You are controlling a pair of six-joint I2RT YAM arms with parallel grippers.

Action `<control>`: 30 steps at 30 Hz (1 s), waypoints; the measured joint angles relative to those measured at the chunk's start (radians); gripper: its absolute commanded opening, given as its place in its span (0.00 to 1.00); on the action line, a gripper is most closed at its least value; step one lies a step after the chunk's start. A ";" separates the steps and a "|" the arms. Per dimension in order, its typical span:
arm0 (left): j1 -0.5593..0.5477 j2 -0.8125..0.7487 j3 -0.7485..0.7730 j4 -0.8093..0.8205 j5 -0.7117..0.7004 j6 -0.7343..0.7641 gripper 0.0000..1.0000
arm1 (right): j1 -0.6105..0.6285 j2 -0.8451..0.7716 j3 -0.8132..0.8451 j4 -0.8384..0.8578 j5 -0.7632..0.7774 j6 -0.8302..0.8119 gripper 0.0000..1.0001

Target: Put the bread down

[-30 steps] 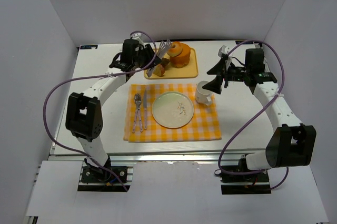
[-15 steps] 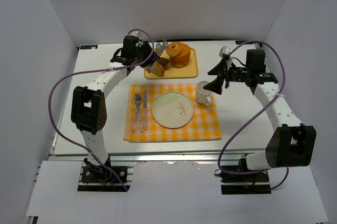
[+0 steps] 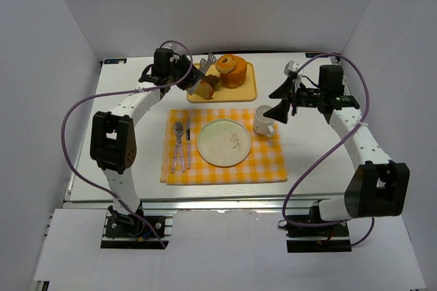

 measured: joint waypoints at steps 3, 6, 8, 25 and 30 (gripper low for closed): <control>0.004 0.000 -0.005 0.003 0.020 -0.023 0.54 | 0.000 0.000 -0.005 0.003 0.000 0.001 0.89; 0.005 0.000 -0.005 0.018 0.039 -0.040 0.54 | 0.000 0.000 -0.005 0.006 -0.002 0.003 0.89; 0.005 0.000 -0.005 0.026 0.051 -0.050 0.54 | 0.000 0.000 -0.005 0.007 -0.002 0.004 0.89; 0.005 0.008 -0.005 0.019 0.081 -0.058 0.57 | -0.001 0.000 -0.005 0.009 -0.003 0.004 0.89; 0.005 0.008 -0.005 0.020 0.084 -0.058 0.57 | -0.001 0.000 -0.005 0.009 -0.003 0.005 0.89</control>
